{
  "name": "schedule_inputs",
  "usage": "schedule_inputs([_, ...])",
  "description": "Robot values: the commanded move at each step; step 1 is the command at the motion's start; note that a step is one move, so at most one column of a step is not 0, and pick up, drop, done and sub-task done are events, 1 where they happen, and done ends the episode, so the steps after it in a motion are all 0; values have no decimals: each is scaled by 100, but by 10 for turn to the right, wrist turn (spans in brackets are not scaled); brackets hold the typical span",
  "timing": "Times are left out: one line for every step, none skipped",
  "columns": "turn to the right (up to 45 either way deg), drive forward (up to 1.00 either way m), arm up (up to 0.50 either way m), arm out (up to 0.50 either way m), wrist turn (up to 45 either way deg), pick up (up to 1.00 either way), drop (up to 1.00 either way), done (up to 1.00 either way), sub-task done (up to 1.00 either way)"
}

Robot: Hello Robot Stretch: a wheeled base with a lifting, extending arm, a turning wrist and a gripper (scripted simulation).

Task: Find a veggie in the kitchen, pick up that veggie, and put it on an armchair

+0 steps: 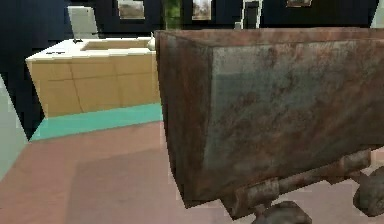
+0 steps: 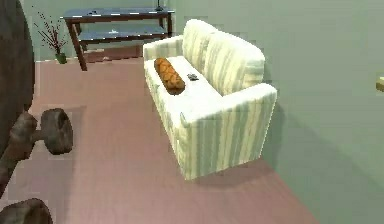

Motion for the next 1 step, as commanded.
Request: schedule_inputs([-180, 0, 0, 0, 0, 0, 0, 0, 0])
